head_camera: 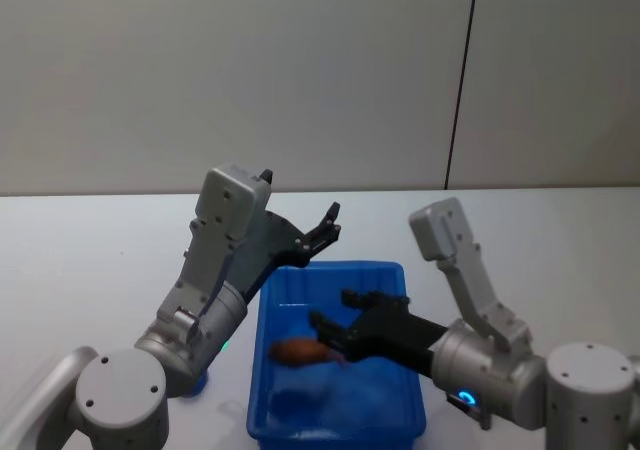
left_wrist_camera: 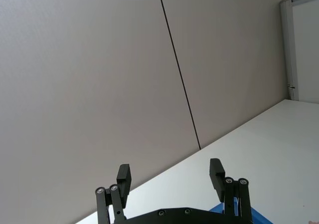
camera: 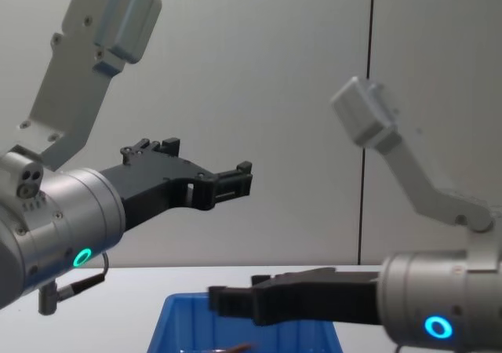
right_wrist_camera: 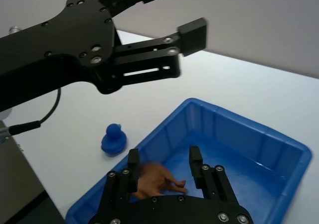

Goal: Pick up the two dolls from the table and place them into the box.

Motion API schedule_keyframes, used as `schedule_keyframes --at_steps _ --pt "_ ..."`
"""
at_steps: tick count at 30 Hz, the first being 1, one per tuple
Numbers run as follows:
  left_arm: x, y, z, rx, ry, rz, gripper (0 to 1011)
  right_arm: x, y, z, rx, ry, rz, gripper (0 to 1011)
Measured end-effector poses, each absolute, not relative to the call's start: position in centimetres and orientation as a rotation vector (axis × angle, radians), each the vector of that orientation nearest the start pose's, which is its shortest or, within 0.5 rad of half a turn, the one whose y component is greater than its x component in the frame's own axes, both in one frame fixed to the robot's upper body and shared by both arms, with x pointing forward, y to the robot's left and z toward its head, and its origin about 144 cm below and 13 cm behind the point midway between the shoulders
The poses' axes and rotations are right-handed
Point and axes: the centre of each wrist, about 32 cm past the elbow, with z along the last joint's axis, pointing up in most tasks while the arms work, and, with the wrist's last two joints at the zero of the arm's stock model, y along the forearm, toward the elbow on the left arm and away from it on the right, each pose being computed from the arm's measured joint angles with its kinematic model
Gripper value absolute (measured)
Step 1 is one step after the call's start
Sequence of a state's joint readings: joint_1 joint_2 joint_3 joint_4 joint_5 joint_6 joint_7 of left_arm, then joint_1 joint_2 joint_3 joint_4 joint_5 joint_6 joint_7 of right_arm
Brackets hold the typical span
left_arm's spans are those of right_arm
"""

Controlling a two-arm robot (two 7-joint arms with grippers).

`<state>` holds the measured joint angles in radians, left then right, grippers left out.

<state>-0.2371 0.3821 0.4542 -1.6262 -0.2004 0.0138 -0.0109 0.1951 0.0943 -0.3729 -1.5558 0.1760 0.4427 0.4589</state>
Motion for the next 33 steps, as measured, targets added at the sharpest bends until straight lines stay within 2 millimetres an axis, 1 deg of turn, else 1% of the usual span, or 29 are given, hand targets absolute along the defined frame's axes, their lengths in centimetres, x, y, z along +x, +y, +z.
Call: schedule_keyframes --at_steps 2,4,5,7,8,9,10,11,13,15,16,19,20,23,24,27,28,32,33 --pt "49.2 19.8 120.4 0.061 -0.268 1.124 1000 49.3 -13.1 118.9 -0.207 0.260 -0.711 627" --pt "49.2 19.8 120.4 0.061 -0.268 1.124 1000 49.4 -12.9 118.9 -0.210 0.267 -0.703 663" --pt "49.2 19.8 120.4 0.061 -0.268 1.124 1000 49.5 -12.6 118.9 -0.212 0.273 -0.695 719" --pt "49.2 19.8 120.4 0.061 -0.268 1.124 1001 49.6 -12.3 119.0 -0.215 0.280 -0.685 785" --pt "49.2 19.8 120.4 0.061 -0.268 1.124 1000 49.7 -12.2 119.0 -0.215 0.281 -0.683 799" --pt "49.2 19.8 120.4 0.061 -0.268 1.124 1000 49.7 -12.2 119.0 -0.216 0.282 -0.682 841" --pt "49.2 19.8 120.4 0.061 -0.268 1.124 1000 49.7 -12.2 119.0 -0.216 0.282 -0.682 852" --pt "49.2 19.8 120.4 0.061 -0.268 1.124 1000 49.7 -12.2 119.0 -0.217 0.283 -0.683 894" --pt "49.2 19.8 120.4 0.061 -0.268 1.124 1001 49.7 -12.4 119.0 -0.217 0.282 -0.686 941" --pt "49.2 19.8 120.4 0.061 -0.268 1.124 1000 49.8 -12.6 119.0 -0.215 0.279 -0.693 967" --pt "49.2 19.8 120.4 0.061 -0.268 1.124 1000 49.8 -13.0 118.9 -0.213 0.276 -0.703 1001" --pt "49.2 19.8 120.4 0.061 -0.268 1.124 1000 49.8 -13.9 118.9 -0.207 0.268 -0.729 1001" --pt "49.2 19.8 120.4 0.061 -0.268 1.124 1000 49.7 -14.5 118.9 -0.203 0.262 -0.745 1001" --pt "49.2 19.8 120.4 0.061 -0.268 1.124 1000 49.7 -15.5 118.9 -0.193 0.250 -0.767 1001" --pt "49.2 19.8 120.4 0.061 -0.268 1.124 1001 49.6 -16.3 118.9 -0.190 0.242 -0.783 1001" --pt "49.2 19.8 120.4 0.061 -0.268 1.124 1000 49.4 -17.3 118.9 -0.180 0.232 -0.804 1001" --pt "49.2 19.8 120.4 0.061 -0.268 1.124 1000 49.3 -18.3 119.0 -0.175 0.223 -0.820 1001" --pt "49.2 19.8 120.4 0.061 -0.268 1.124 1000 48.6 -20.6 119.2 -0.158 0.207 -0.854 1001" --pt "49.2 19.8 120.4 0.061 -0.268 1.124 1000 48.2 -21.6 119.2 -0.153 0.201 -0.868 1001"
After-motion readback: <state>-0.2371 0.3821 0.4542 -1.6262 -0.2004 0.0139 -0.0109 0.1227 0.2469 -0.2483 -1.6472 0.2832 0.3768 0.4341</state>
